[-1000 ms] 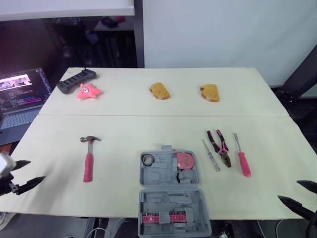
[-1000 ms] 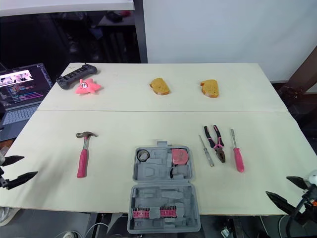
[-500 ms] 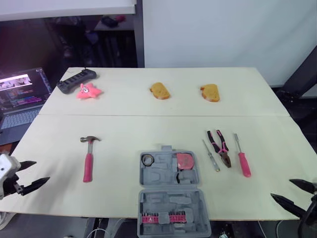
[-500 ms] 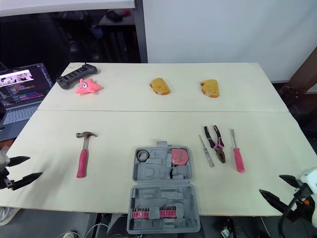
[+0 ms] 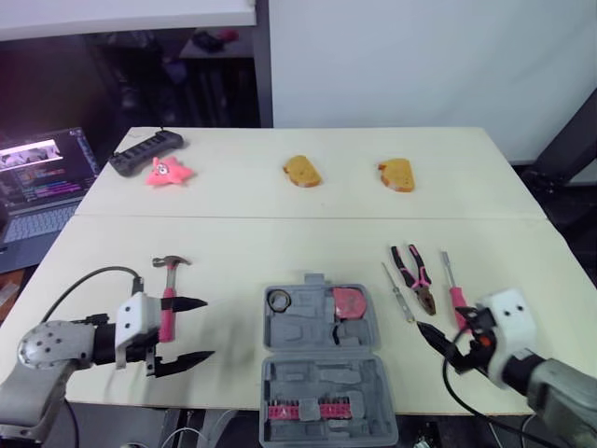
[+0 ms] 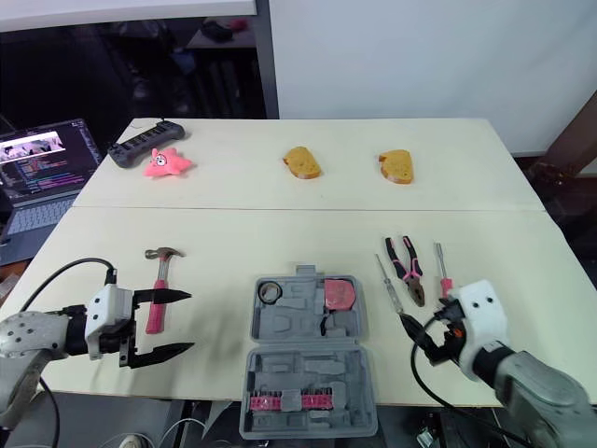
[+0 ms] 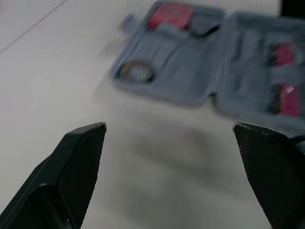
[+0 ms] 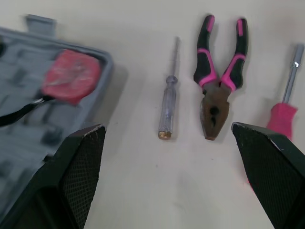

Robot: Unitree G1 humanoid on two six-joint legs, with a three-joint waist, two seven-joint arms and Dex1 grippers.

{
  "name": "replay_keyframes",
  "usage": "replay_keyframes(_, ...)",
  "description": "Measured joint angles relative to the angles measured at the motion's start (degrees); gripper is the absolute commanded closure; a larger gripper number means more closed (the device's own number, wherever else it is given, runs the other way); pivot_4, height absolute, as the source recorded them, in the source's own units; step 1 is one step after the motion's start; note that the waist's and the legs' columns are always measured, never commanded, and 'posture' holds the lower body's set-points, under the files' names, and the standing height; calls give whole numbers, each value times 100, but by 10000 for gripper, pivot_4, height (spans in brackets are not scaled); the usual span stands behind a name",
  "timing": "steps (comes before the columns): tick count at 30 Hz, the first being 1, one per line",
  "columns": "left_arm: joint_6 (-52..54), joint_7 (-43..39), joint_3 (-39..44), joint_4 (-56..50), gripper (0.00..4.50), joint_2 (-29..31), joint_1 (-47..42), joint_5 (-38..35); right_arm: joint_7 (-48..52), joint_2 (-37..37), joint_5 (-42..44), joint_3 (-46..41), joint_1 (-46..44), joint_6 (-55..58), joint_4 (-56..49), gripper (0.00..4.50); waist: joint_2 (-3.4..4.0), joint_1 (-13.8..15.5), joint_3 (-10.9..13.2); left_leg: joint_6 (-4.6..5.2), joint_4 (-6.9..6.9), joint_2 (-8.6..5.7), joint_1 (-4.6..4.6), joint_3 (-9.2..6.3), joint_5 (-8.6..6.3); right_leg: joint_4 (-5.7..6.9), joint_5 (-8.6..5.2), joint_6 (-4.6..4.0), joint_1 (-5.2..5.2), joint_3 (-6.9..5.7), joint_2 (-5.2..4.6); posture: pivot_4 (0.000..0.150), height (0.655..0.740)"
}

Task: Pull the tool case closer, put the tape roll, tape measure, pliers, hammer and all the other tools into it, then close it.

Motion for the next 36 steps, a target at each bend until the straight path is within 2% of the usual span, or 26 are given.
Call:
replay_keyframes(4, -3, -117, -352, -143, 0, -80, -343, 12, -846, 594, -330, 427, -781, 270, 484, 339, 11, -5, 2, -6, 1, -4, 4, 1, 5, 6, 6, 7, 0, 1, 2, 1500, 7400)
replay_keyframes(13, -139, -111, -702, -13, 0, -262, -577, 152, -1207, 511, -676, 568, -1720, 650, 1560, 339, 11, -44, 3, -8, 1, -10, 13, 2, 7, 55, 9, 14, -12, 0, 7, 1500, 7400)
replay_keyframes(32, -106, 223, -748, -299, 0, -302, -390, 262, -1278, 458, -940, 978, -2468, 1043, 2415, 339, 11, -139, 3, -11, 2, -9, 14, -4, 9, 61, 9, 13, -11, 1, 16, 1500, 7400)
replay_keyframes(36, 1, 321, -751, -413, 0, -301, -379, 262, -1342, 579, -1013, 978, -2579, 968, 2588, 12807, 11, -144, 2, -12, 2, -9, 15, -4, 10, 62, 9, 13, -11, 1, 17, 1500, 7400)
